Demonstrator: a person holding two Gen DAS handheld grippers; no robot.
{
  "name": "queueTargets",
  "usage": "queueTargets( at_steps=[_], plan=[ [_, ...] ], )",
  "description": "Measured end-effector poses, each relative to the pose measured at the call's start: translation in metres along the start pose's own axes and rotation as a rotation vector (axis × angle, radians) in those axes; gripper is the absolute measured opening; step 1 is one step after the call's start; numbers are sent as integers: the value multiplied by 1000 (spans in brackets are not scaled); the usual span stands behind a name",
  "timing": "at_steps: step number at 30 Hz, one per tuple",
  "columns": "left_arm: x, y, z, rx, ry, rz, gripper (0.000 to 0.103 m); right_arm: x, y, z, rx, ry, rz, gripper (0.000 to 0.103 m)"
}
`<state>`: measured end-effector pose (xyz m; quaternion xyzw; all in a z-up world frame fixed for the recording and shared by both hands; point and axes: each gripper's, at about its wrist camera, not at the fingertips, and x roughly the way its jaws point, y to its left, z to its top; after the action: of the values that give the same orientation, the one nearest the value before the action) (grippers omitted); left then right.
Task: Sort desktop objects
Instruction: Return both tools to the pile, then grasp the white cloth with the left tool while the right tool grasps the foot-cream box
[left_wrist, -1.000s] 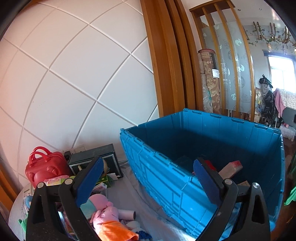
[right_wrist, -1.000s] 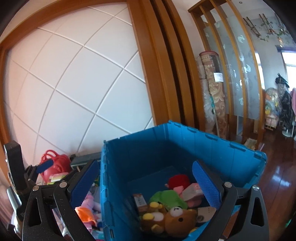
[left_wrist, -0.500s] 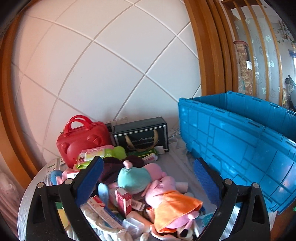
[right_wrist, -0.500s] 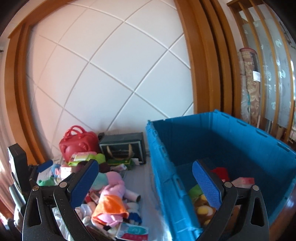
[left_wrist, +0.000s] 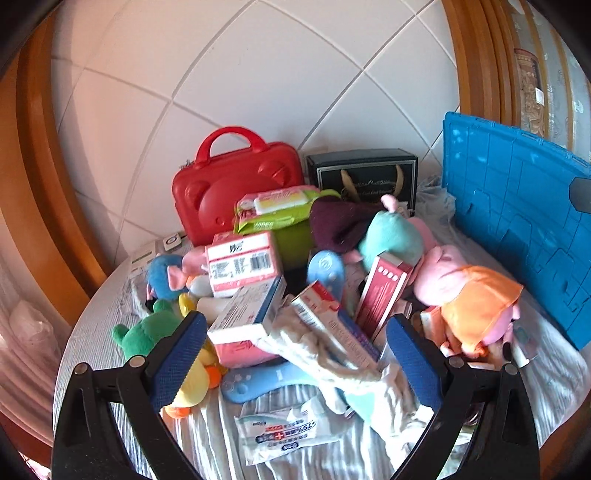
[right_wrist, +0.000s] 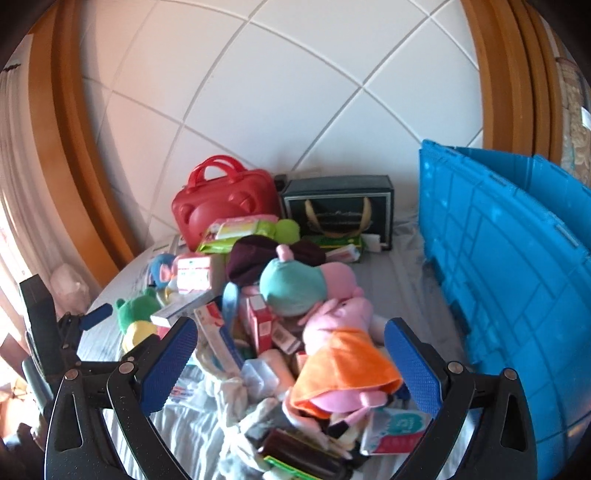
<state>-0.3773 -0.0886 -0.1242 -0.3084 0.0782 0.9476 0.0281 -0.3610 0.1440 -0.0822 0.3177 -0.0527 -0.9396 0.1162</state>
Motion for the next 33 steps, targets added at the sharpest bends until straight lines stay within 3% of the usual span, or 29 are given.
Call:
queueTargets(
  at_steps=[8, 13, 19, 21, 26, 28, 31, 33],
  plan=[
    [49, 10, -45, -49, 145, -7, 99, 68, 35, -25, -80, 133, 75, 103],
    [81, 7, -60, -152, 218, -48, 99, 102, 38, -31, -125, 188, 109, 103],
    [110, 6, -64, -248, 245, -86, 99, 133, 43, -33, -204, 251, 153, 102],
    [117, 8, -66, -259, 252, -101, 91, 140, 43, -33, -209, 265, 171, 102],
    [142, 20, -81, -338, 332, -195, 42, 163, 48, -38, -224, 317, 208, 102],
    [146, 20, -83, -351, 333, -218, 40, 176, 53, -40, -239, 348, 233, 102],
    [146, 13, -77, -313, 325, -239, 27, 198, 65, -43, -265, 396, 264, 96],
    [145, 13, -77, -305, 328, -252, 24, 213, 73, -43, -277, 430, 296, 80]
  ],
)
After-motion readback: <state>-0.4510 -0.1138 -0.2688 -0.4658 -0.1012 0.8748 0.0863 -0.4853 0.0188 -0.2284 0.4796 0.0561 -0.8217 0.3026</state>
